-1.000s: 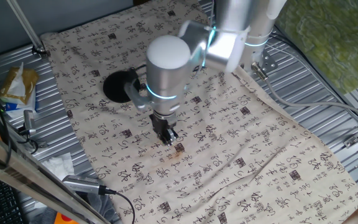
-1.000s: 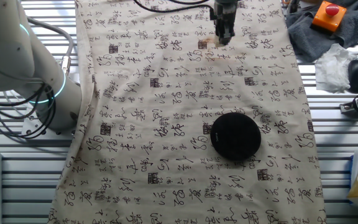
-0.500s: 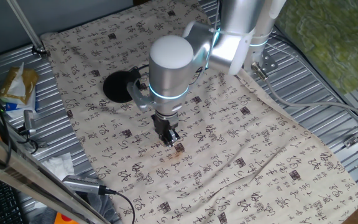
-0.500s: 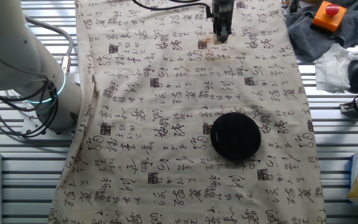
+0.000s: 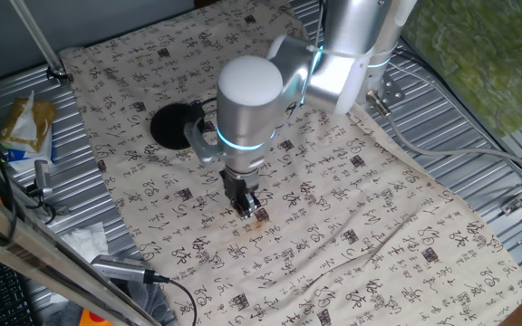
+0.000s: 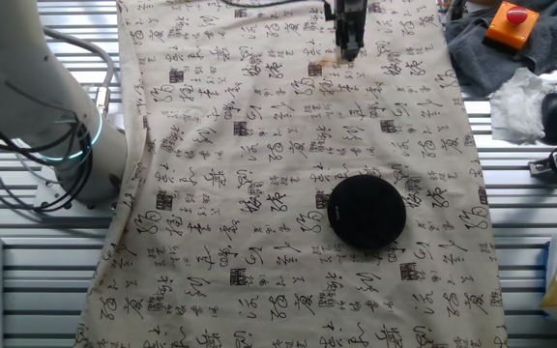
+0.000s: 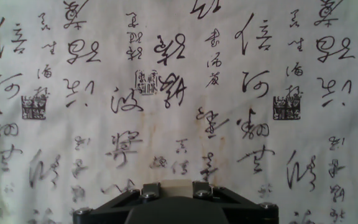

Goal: Remove the object from the scale

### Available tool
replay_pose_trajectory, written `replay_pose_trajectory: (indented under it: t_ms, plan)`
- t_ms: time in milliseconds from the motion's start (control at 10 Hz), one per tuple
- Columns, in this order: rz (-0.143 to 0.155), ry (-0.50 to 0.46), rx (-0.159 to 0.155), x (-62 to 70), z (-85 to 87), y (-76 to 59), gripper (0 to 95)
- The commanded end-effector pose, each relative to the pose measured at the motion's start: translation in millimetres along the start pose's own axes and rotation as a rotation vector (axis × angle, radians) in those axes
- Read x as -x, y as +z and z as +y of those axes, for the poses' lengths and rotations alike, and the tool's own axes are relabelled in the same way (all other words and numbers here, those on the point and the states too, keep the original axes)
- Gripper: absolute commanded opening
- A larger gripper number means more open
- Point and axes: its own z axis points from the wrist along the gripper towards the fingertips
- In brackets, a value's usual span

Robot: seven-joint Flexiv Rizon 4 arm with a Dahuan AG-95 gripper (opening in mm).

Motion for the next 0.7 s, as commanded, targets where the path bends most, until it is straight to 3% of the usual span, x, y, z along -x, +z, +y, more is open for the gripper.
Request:
replay_pose_trajectory:
  t_ms: [100, 700]
  plan:
    - [-0.01, -0.005, 0.001, 6.4, 4.5, 7.4, 0.0]
    - [-0.019, -0.006, -0.01, 8.2, 2.5, 27.8, 0.0]
